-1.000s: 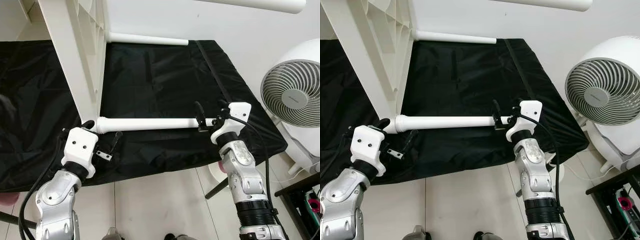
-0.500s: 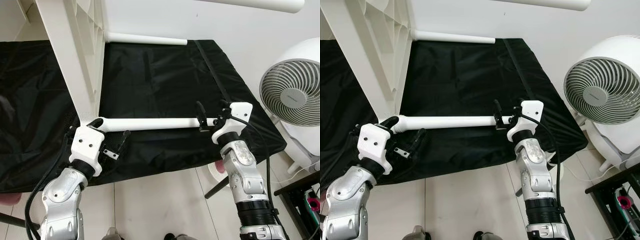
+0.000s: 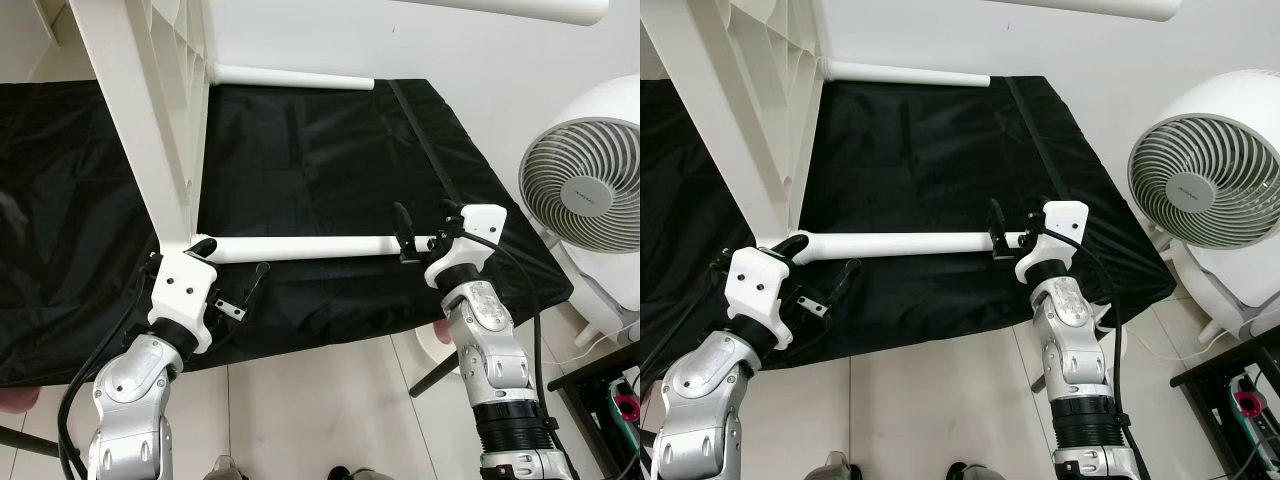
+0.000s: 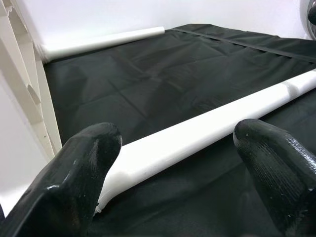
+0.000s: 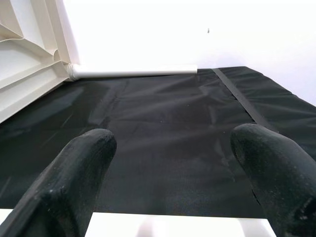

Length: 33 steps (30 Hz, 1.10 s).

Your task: Building children table

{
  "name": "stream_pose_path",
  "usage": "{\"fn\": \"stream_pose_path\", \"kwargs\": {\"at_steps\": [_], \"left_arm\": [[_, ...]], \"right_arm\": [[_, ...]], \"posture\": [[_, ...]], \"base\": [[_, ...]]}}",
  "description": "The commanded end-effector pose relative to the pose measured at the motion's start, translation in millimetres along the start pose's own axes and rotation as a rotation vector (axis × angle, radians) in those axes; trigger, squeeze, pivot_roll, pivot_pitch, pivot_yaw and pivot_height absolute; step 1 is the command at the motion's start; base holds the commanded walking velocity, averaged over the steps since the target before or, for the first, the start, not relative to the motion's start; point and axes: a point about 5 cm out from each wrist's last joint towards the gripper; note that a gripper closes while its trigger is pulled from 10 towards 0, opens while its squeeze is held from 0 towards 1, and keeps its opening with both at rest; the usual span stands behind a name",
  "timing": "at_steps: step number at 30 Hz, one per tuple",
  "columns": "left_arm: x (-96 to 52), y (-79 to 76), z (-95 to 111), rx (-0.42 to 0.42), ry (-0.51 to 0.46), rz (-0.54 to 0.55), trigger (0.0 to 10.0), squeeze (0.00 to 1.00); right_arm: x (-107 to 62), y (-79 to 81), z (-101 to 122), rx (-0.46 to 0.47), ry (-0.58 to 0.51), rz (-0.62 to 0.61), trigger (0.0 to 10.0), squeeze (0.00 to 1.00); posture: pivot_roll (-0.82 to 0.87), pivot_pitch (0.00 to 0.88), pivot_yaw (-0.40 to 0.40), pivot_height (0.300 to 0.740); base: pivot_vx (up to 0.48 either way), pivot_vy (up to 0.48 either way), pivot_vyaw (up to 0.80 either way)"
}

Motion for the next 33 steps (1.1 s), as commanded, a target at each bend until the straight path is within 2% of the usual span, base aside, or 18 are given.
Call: {"fn": "stream_pose_path", "kwargs": {"at_steps": [1,2,4,8,12,13,21,24,29,32,33], "left_arm": [[2.4,-0.8,-2.7,-0.077,-0.032,0.158,10.0,0.00],[2.4,-0.8,-2.7,-0.077,-0.032,0.158,10.0,0.00],[2.1,-11.0,-4.6,-0.107,-0.011,0.050,10.0,0.00],[1.7,-16.5,-6.1,-0.091,0.005,-0.008,10.0,0.00],[3.3,-12.4,-6.2,-0.101,-0.002,0.050,10.0,0.00],[5.4,-8.1,-4.9,-0.126,-0.018,0.120,10.0,0.00],[5.7,-10.8,-5.0,-0.124,-0.015,0.097,10.0,0.00],[5.7,-7.6,-4.2,-0.112,-0.024,0.133,10.0,0.00],[5.3,-3.7,-5.1,-0.143,-0.028,0.193,10.0,0.00],[4.1,1.9,-5.1,-0.179,-0.034,0.289,10.0,0.00],[4.1,1.9,-5.1,-0.179,-0.034,0.289,10.0,0.00]], "right_arm": [[-0.9,-2.2,-0.2,-0.008,-0.003,-0.012,10.0,0.00],[-0.9,-2.2,-0.2,-0.008,-0.003,-0.012,10.0,0.00],[-0.5,-1.5,-0.2,-0.006,-0.004,-0.011,10.0,0.00],[-0.1,-1.3,-0.3,-0.006,-0.004,-0.011,10.0,0.00],[-0.3,-1.6,-0.3,-0.005,-0.004,-0.014,10.0,0.00],[-0.8,-1.3,-0.4,-0.004,-0.004,-0.017,10.0,0.00],[-0.8,-0.8,-0.5,-0.003,-0.004,-0.016,10.0,0.00],[-0.5,-1.1,0.0,-0.004,-0.006,-0.015,10.0,0.00],[-0.3,-0.9,0.6,-0.005,-0.008,-0.013,10.0,0.00],[-0.1,-0.6,0.9,-0.005,-0.009,-0.013,10.0,0.00],[-0.1,-0.6,0.9,-0.005,-0.009,-0.013,10.0,0.00]], "posture": [[0.19,0.118,-0.056,0.740],[0.19,0.118,-0.056,0.740],[0.19,0.119,-0.055,0.740],[0.19,0.119,-0.052,0.740],[0.19,0.118,-0.050,0.740],[0.19,0.117,-0.050,0.740],[0.19,0.114,-0.050,0.740],[0.19,0.113,-0.050,0.740],[0.19,0.110,-0.052,0.740],[0.19,0.107,-0.052,0.740],[0.19,0.107,-0.052,0.740]], "base": [[0.000,0.000,0.00],[0.000,0.000,0.00],[0.000,0.000,0.00],[0.000,0.000,0.00],[0.000,0.000,0.00],[0.000,0.000,0.00],[0.000,0.000,0.00],[0.000,0.000,0.00],[0.000,0.000,0.00],[0.000,0.000,0.00],[0.000,0.000,0.00]]}}
Point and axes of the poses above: a point about 5 cm out from each wrist's last joint towards the gripper, its own x axis pointing out of the wrist towards the gripper, its own z axis along the axis of the wrist's last joint, y = z × x, and after that the axes turned 11 degrees about -x, right-handed
